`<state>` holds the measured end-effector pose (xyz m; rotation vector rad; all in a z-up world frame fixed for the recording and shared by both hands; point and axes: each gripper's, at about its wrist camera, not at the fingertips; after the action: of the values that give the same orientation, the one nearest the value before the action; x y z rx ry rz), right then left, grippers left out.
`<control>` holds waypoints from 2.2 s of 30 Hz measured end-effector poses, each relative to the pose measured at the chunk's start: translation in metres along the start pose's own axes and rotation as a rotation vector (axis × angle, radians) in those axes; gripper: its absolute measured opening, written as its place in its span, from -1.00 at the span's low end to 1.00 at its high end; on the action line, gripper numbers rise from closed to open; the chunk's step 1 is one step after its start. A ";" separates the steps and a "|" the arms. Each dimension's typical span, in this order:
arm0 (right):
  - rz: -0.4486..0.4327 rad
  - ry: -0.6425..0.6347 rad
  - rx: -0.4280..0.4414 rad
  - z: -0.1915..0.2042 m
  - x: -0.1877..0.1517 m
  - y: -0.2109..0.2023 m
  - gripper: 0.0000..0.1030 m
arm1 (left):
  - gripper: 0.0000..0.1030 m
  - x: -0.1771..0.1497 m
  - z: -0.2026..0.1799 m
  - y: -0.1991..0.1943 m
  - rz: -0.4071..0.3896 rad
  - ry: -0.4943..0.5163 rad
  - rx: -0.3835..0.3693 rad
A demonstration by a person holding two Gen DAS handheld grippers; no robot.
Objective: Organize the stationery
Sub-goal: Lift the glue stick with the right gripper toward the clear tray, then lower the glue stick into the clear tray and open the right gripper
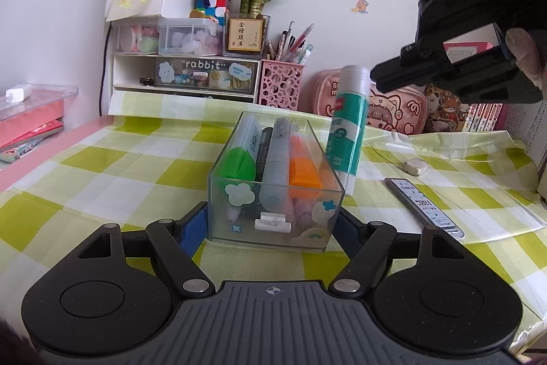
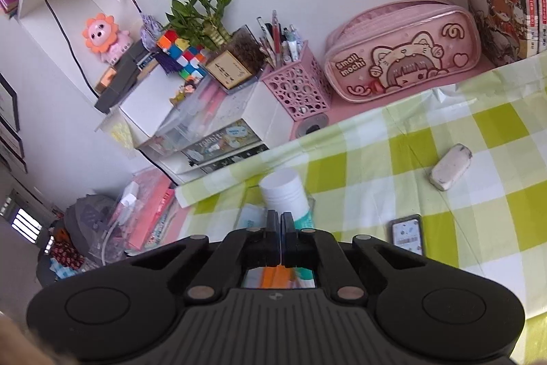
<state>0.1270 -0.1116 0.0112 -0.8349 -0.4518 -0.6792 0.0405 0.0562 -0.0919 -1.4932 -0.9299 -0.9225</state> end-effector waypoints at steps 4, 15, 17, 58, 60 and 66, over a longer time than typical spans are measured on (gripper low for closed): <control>-0.010 0.006 -0.005 0.002 0.005 0.003 -0.93 | 0.45 0.000 0.000 0.000 0.000 0.000 0.000; 0.086 0.020 -0.070 -0.028 -0.014 0.033 -0.41 | 0.45 0.000 0.000 0.000 0.000 0.000 0.000; 0.104 0.020 -0.069 -0.029 -0.017 0.041 -0.40 | 0.45 0.000 0.000 0.000 0.000 0.000 0.000; 0.118 -0.015 -0.219 -0.019 -0.003 0.062 -0.48 | 0.45 0.000 0.000 0.000 -0.003 -0.006 0.007; 0.100 0.009 -0.192 -0.017 0.003 0.053 -0.48 | 0.45 0.000 0.000 0.000 -0.003 -0.005 0.007; 0.034 -0.027 -0.175 0.006 0.013 0.032 -0.49 | 0.44 0.000 0.000 0.000 -0.002 -0.004 0.007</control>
<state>0.1580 -0.0962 0.0057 -1.0160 -0.4051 -0.6834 0.0404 0.0563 -0.0920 -1.4888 -0.9373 -0.9172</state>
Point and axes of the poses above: each gripper's, at about its wrist camera, not at the fingertips, and y roughly the way its jaws point, z to its left, x to its top, and after that the axes turned 1 degree about x, right-handed
